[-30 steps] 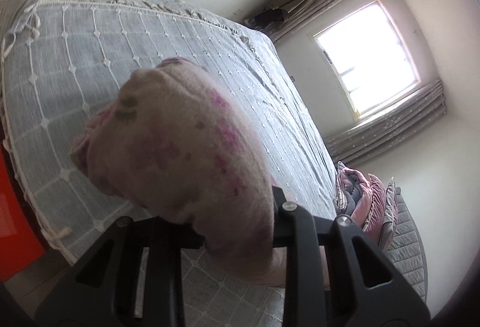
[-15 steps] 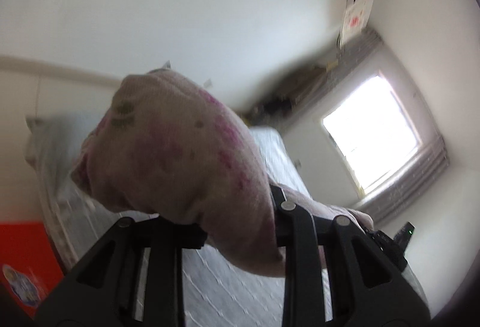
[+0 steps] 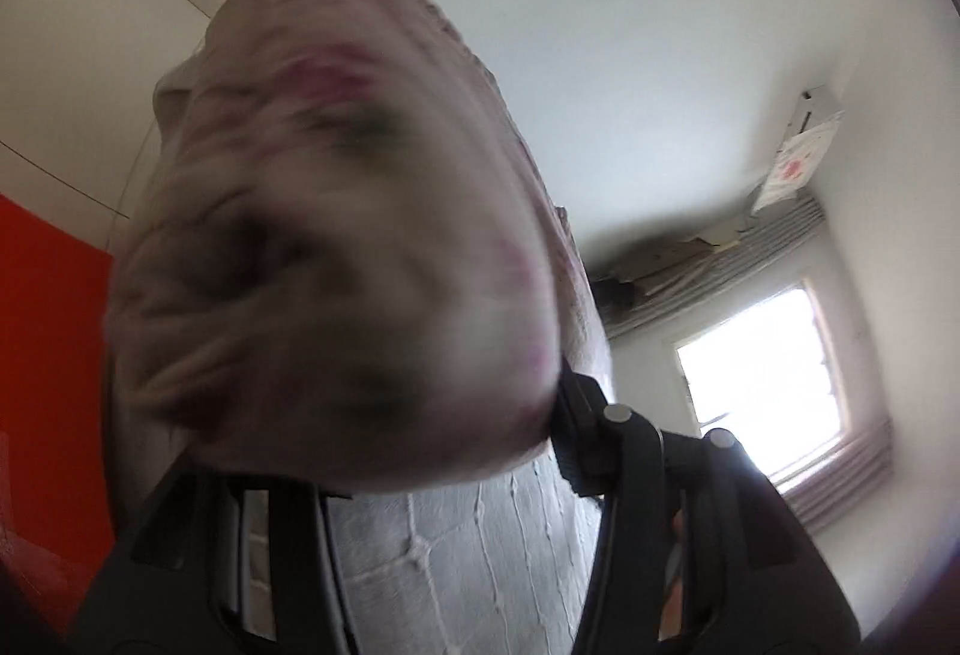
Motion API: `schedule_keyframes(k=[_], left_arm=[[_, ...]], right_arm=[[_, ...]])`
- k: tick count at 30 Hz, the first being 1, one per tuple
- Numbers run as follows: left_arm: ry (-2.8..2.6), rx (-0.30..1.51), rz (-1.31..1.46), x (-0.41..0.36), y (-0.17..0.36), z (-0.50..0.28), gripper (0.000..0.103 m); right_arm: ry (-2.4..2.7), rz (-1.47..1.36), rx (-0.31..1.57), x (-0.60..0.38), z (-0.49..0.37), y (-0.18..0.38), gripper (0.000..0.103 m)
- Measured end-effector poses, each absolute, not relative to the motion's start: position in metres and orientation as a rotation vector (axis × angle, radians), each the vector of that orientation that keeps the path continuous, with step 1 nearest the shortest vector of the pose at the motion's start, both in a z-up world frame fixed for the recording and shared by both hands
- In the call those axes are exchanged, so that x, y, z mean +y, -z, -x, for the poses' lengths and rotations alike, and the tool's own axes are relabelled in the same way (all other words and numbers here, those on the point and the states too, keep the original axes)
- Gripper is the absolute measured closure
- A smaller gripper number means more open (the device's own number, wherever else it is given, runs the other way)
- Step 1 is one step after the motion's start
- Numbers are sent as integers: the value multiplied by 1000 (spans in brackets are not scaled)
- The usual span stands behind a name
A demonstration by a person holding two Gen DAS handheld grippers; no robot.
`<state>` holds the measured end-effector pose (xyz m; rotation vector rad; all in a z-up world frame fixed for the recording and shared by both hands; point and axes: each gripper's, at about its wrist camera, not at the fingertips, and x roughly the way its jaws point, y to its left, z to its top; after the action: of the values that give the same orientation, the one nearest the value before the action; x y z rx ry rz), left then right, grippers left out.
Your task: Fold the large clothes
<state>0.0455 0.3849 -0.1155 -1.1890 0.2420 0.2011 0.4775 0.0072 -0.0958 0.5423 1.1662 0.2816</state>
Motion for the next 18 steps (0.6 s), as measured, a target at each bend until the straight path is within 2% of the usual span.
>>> schedule_keyframes(k=[2,7,12,18], left_arm=[[-195,221,1186,378,111,-34,55],[-216,280,1178,364,104,-22,55],[-257,364,1110,368,82,2,55],[-334,443,877,338,32,45,55]], right_arm=[[-271,-492,1143,-24,-448,101,37],[-368,-577,1098,-70,-395,79,37],[-495,-415,1076,-33,-334,27,36],[-761,-203,1002,26,-231,-7,29]])
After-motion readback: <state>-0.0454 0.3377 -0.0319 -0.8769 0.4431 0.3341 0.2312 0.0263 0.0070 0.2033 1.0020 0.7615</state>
